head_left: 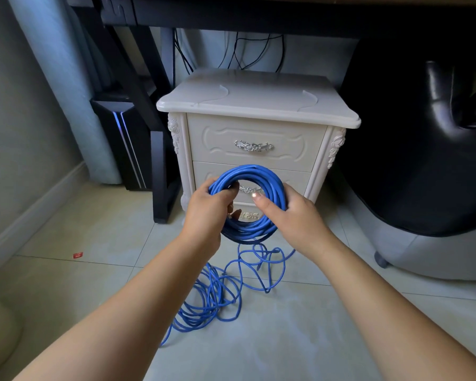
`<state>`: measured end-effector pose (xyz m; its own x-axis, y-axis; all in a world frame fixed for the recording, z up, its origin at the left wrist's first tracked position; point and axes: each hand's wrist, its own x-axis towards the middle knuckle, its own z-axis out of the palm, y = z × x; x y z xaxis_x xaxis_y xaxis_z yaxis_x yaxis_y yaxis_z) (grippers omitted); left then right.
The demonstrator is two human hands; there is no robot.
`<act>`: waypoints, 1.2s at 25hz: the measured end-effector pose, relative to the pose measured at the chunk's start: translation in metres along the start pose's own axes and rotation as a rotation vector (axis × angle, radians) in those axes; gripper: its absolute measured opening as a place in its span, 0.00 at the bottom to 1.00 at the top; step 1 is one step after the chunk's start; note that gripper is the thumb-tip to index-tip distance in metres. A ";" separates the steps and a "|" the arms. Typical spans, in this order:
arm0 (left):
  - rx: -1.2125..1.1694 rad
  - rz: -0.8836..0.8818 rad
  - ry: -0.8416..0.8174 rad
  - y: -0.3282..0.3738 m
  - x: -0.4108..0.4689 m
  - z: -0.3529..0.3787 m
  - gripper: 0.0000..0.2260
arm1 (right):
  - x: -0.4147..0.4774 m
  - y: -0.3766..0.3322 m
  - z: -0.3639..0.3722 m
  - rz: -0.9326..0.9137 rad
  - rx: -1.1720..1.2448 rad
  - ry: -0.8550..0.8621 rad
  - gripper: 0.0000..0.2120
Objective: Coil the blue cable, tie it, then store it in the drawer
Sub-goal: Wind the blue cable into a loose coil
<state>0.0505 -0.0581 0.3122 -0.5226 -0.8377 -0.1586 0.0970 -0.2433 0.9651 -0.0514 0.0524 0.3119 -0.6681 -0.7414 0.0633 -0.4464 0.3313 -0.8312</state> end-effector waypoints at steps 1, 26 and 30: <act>-0.011 0.001 0.006 0.000 0.000 0.000 0.03 | 0.000 -0.002 -0.001 -0.011 -0.048 0.014 0.18; 0.875 0.462 -0.293 0.006 -0.014 0.003 0.19 | -0.005 0.003 -0.004 -0.125 -0.310 -0.034 0.10; 1.103 0.540 -0.217 0.005 -0.015 0.008 0.07 | -0.010 -0.007 -0.007 -0.225 -0.474 -0.029 0.11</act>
<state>0.0522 -0.0428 0.3211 -0.7763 -0.5793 0.2483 -0.3645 0.7340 0.5730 -0.0457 0.0621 0.3209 -0.5108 -0.8384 0.1902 -0.8019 0.3848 -0.4571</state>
